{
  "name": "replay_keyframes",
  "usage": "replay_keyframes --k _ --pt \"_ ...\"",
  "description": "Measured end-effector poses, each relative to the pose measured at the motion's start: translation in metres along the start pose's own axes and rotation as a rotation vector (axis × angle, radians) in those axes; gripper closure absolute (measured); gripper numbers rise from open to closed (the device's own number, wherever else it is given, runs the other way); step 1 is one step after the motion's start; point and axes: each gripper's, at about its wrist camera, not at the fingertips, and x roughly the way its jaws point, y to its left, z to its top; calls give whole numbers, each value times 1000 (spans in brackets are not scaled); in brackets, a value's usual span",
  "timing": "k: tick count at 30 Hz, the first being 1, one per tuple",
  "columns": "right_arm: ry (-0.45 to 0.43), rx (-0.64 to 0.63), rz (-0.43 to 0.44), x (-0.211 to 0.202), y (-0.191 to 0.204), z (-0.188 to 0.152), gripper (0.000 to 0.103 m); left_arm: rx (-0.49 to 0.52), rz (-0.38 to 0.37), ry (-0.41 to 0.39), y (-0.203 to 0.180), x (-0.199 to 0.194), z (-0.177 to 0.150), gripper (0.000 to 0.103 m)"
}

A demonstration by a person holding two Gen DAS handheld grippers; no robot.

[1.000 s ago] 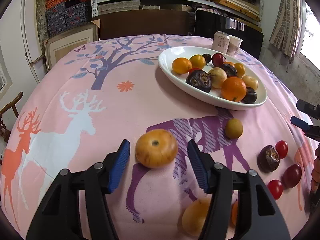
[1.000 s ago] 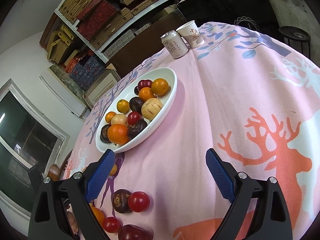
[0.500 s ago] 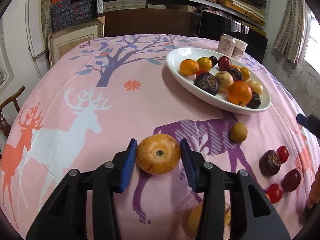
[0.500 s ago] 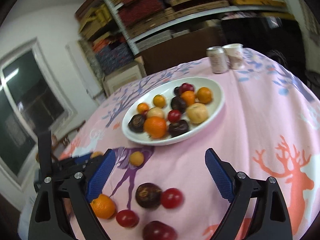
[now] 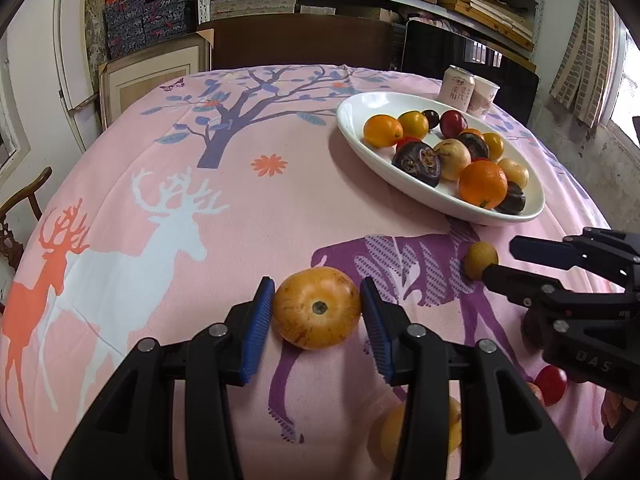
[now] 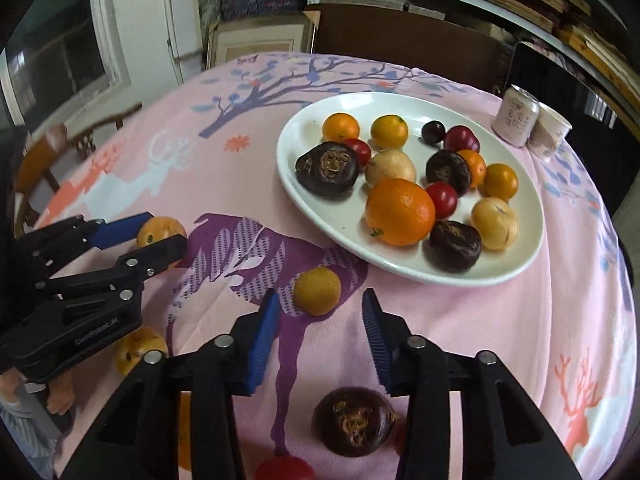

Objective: Organize fruits
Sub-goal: 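Grasp a large yellow fruit with the left gripper while the right grasps a small yellow fruit, then carry both yellow fruits onto the white plate and open both grippers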

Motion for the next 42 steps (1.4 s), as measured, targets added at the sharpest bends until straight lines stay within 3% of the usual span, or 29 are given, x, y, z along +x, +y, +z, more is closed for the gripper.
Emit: replay_keyframes --k 8,14,19,23,27,30,36,42 --pt "12 -24 -13 11 4 3 76 5 3 0 -1 1 -1 59" --pt "-68 75 71 -7 -21 -12 76 0 -1 1 0 1 -1 59" --pt "-191 255 201 -29 -70 -51 76 -14 -14 0 2 -1 -1 59" --pt "-222 368 260 -35 -98 -65 76 15 -22 -19 -2 -6 -4 59" --pt "-253 387 275 -41 -103 -64 76 9 -57 -73 -3 -21 -5 73" --pt "-277 407 281 -46 -107 -65 76 -34 -98 -77 1 -25 3 73" --pt "-258 453 297 -42 -119 -66 76 -57 -122 -51 5 -18 11 73" --pt "-244 444 303 -40 -115 -67 76 -42 -104 -47 7 -21 0 62"
